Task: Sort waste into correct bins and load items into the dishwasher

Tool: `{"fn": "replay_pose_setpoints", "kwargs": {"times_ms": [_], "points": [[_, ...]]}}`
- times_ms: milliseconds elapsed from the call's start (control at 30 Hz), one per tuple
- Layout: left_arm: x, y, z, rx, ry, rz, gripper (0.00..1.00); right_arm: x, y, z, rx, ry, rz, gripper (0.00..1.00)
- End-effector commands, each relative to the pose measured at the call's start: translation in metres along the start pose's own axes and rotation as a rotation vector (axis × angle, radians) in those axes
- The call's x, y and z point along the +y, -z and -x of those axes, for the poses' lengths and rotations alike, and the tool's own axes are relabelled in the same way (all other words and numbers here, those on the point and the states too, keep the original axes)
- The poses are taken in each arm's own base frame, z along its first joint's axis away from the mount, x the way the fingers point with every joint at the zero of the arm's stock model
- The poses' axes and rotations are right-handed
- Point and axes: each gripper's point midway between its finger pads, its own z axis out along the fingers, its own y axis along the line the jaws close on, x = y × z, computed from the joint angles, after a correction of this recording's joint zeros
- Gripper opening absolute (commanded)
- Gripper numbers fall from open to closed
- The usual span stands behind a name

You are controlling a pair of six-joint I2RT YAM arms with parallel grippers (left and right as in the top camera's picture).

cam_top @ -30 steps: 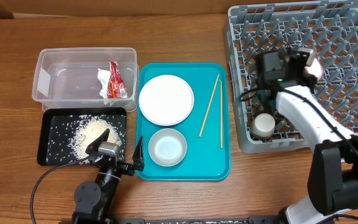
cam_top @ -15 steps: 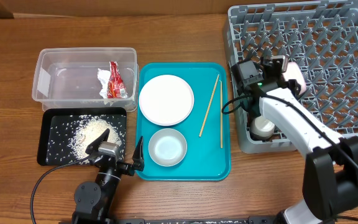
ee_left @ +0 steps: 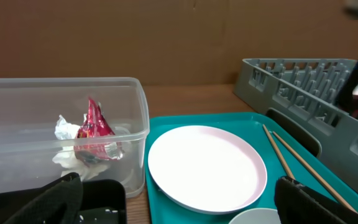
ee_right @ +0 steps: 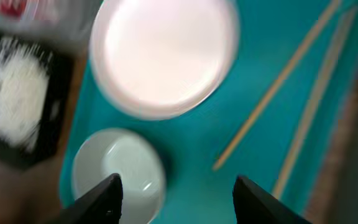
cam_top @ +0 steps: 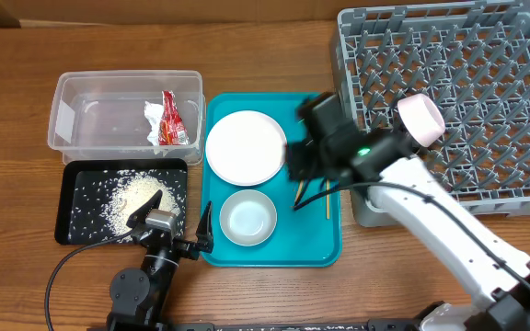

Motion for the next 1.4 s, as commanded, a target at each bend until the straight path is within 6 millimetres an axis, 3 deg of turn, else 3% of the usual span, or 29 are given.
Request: {"fn": "replay_pose_setpoints", "kwargs": {"times_ms": [0, 167, 267, 400, 533, 633, 700, 800, 867, 1000, 1067, 1133, 1367], "points": [[-0.001, 0.0, 0.0, -0.005, -0.004, -0.007, 1.0, 0.027, -0.03, -0.046, 0.167, -0.045, 0.069, 0.58], [-0.001, 0.0, 0.0, -0.005, -0.004, -0.007, 1.0, 0.027, -0.071, -0.075, 0.251, -0.074, -0.021, 0.58], [-0.001, 0.0, 0.0, -0.005, -0.004, -0.007, 1.0, 0.014, -0.091, -0.083, 0.28, -0.115, -0.098, 0.55], [-0.001, 0.0, 0.0, -0.005, -0.004, -0.007, 1.0, 0.006, -0.102, -0.092, 0.321, -0.14, -0.134, 0.07], [-0.001, 0.0, 0.0, -0.005, -0.004, -0.007, 1.0, 0.003, -0.089, -0.08, 0.283, -0.137, -0.162, 0.04], [-0.001, 0.0, 0.0, -0.005, -0.004, -0.007, 1.0, -0.013, -0.059, -0.048, 0.152, -0.128, -0.261, 0.04], [-0.001, 0.0, 0.0, -0.005, -0.004, -0.007, 1.0, -0.035, -0.024, -0.016, -0.005, -0.122, -0.387, 0.04], [0.0, 0.0, 0.0, -0.005, -0.004, -0.006, 1.0, -0.081, 0.046, 0.032, -0.298, -0.133, -0.645, 0.04], [-0.001, 0.0, 0.0, -0.005, -0.004, -0.007, 1.0, -0.113, 0.105, 0.059, -0.529, -0.17, -0.852, 0.04], [0.0, 0.0, 0.0, -0.004, -0.004, -0.006, 1.0, -0.161, 0.198, 0.08, -0.838, -0.283, -1.21, 0.04], [-0.001, 0.0, 0.0, -0.005, -0.004, -0.007, 1.0, -0.183, 0.218, 0.081, -0.857, -0.321, -1.323, 0.04], [-0.001, 0.0, 0.0, -0.005, -0.004, -0.007, 1.0, -0.209, 0.224, 0.08, -0.836, -0.383, -1.363, 0.04], [-0.001, 0.0, 0.0, -0.004, -0.004, -0.007, 1.0, -0.311, 0.209, 0.061, -0.645, -0.606, -1.333, 0.04]]}}
